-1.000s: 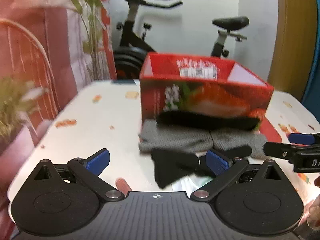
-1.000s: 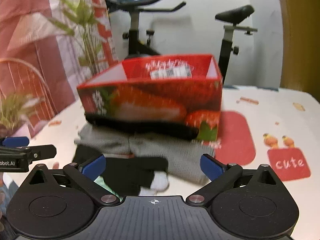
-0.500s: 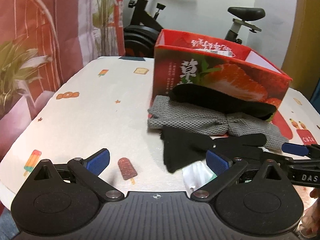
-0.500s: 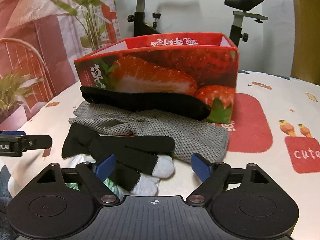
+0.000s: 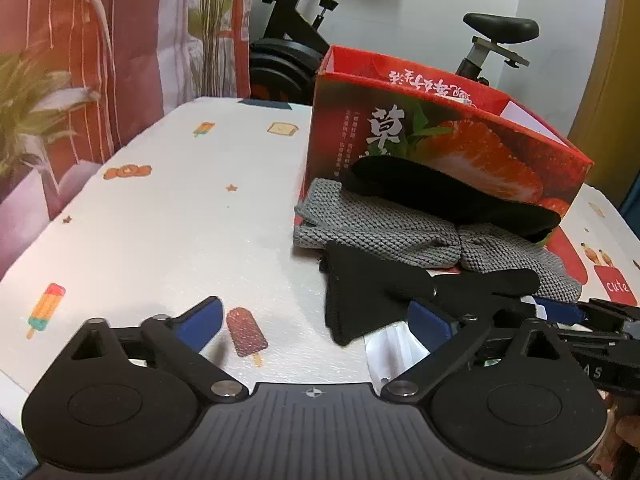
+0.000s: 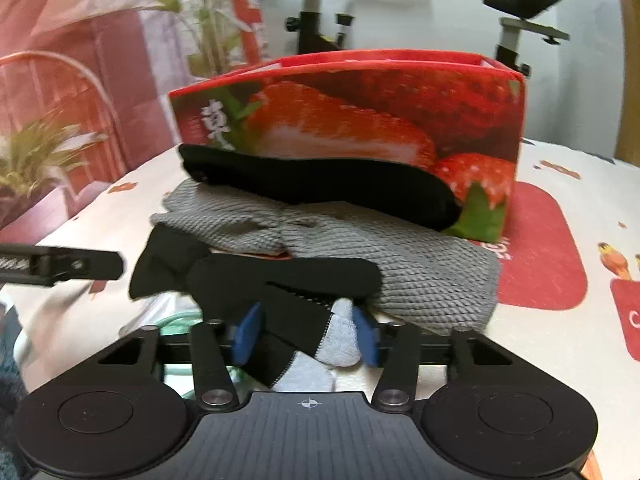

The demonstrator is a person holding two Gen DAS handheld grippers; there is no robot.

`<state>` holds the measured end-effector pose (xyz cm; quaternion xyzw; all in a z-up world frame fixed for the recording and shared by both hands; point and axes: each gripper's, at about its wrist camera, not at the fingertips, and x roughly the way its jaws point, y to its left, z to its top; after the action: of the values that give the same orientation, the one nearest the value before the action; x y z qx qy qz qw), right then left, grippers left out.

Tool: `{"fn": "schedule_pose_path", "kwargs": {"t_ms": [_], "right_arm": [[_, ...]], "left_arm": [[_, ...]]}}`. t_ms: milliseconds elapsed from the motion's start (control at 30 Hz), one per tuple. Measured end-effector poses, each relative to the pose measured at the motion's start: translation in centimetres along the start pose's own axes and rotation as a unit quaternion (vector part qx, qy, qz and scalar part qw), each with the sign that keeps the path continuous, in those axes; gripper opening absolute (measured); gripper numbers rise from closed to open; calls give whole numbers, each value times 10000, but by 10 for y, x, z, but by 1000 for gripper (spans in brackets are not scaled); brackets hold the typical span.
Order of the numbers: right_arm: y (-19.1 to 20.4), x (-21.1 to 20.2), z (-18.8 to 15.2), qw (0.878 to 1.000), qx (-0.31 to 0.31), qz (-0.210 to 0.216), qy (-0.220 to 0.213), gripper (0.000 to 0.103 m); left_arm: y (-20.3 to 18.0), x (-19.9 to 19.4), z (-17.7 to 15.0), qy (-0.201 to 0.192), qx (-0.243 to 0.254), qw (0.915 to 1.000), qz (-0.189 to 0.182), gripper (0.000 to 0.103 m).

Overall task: Organize soft objects
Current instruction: 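Close the left tool on the black glove's cuff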

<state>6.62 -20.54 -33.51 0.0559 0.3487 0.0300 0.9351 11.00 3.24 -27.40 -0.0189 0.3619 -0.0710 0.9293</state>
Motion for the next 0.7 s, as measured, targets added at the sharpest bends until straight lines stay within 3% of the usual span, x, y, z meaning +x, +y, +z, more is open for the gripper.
{"fn": "schedule_pose_path", "kwargs": {"t_ms": [67, 400, 600, 700], "right_arm": [[2, -1, -1, 10000, -88, 28, -21, 39], [-2, -1, -1, 9998, -2, 172, -27, 35], [-2, 0, -2, 9999, 19, 170, -19, 35], [-2, -1, -2, 9999, 21, 164, -24, 35]], "left_arm": [[1, 3, 0, 56, -41, 10000, -61, 95], [2, 12, -1, 99, -270, 9988, -406, 68], [8, 33, 8, 227, -858, 9941, -624, 68], [6, 42, 12, 224, -924, 9932, -678, 67]]}}
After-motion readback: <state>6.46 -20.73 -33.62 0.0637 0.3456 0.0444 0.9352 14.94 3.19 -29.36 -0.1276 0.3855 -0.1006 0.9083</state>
